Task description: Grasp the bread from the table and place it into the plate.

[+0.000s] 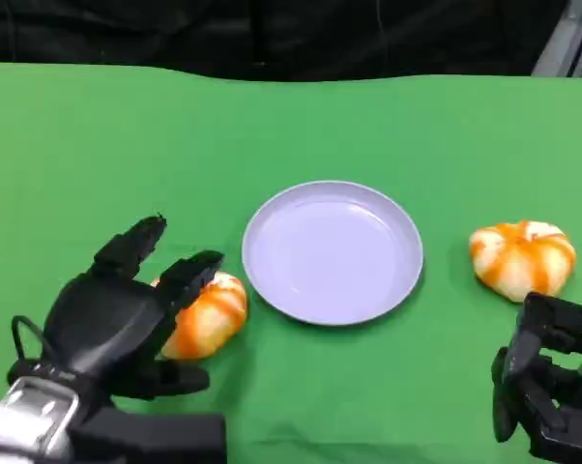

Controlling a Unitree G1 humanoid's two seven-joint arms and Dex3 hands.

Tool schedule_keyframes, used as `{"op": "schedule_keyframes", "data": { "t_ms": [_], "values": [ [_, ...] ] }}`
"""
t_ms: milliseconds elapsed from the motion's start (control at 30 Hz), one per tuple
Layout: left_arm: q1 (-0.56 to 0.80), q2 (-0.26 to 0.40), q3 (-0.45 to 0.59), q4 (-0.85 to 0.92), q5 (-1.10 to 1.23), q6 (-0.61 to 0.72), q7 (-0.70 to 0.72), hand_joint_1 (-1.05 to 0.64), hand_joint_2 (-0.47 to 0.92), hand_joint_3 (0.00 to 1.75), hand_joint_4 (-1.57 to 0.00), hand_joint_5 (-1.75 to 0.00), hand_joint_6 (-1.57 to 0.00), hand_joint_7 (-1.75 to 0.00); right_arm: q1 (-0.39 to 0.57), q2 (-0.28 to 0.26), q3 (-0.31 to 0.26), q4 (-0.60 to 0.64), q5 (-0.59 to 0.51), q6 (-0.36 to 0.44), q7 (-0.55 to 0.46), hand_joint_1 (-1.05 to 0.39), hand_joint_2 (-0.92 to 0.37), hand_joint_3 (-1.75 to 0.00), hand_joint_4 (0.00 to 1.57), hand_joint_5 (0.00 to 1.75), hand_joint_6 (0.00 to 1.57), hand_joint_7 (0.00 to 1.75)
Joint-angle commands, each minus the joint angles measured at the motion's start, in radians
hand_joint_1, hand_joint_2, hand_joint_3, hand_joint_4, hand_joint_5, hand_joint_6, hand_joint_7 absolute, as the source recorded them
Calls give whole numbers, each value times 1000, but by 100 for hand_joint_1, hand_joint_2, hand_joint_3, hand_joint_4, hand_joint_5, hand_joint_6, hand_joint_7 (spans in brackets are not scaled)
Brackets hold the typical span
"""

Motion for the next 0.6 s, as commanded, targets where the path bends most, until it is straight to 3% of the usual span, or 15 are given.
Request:
{"op": "schedule_keyframes", "data": {
  "t_ms": [33, 600],
  "values": [
    [-83, -10, -43, 171, -23, 59, 34, -99, 92, 38, -5, -2, -32, -1, 16, -11, -5, -30, 6, 2, -3, 0, -70, -107, 81, 175, 67, 162],
    [-199, -32, -163, 421, -138, 104, 111, -92, 92, 45, -13, -3, -36, -2, 34, -17, -5, -63, 8, 11, -7, -3, -71, -104, 79, 175, 65, 166]
  ]
}}
